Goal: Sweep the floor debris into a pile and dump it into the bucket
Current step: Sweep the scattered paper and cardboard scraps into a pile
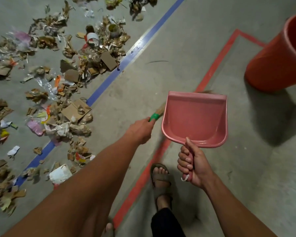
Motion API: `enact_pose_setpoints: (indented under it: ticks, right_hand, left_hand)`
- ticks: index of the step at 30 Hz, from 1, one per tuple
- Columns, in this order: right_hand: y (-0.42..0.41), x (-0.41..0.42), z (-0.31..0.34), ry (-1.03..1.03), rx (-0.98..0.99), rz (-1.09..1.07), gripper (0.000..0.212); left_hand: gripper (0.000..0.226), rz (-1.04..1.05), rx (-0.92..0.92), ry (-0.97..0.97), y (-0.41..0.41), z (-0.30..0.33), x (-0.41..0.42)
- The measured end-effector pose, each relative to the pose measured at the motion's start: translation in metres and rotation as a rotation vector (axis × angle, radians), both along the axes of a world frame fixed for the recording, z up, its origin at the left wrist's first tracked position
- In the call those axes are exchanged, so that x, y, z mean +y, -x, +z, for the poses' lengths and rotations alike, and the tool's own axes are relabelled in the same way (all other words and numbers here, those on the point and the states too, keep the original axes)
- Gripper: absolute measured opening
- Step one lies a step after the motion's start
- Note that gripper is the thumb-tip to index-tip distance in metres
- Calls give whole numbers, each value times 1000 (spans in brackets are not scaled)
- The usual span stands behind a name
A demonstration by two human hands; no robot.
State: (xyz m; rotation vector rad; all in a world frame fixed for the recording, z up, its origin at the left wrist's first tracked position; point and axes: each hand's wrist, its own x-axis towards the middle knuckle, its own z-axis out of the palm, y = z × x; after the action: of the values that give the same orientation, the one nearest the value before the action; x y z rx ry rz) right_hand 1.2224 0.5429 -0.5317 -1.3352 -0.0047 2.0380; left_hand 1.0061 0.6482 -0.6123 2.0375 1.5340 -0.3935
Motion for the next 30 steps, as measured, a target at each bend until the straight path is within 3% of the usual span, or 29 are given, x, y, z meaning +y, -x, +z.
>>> enact_pose_setpoints:
  ticks: [4, 8, 11, 17, 21, 25, 30]
  right_hand:
    - [-26, 55, -26, 12, -7, 47, 48]
    - [-53, 93, -35, 39, -19, 73, 47]
    - [-59, 104, -30, 70, 1, 58, 47]
    - [-43, 103, -17, 114, 33, 77, 46]
    - [-21, 94, -15, 110, 37, 113, 47]
    - [4, 82, -11, 93, 39, 123, 49]
    - [33, 51, 2, 56, 35, 98, 49]
  left_hand:
    - [53, 327, 20, -57, 12, -25, 70]
    - [62, 558, 94, -70, 21, -23, 104]
    - [68, 569, 54, -88, 23, -14, 96]
    - [80, 357, 21, -36, -9, 5, 57]
    - [72, 264, 56, 25, -9, 5, 58]
    - [56, 447, 87, 58, 32, 3, 71]
    - [69, 563, 118, -39, 99, 23, 30]
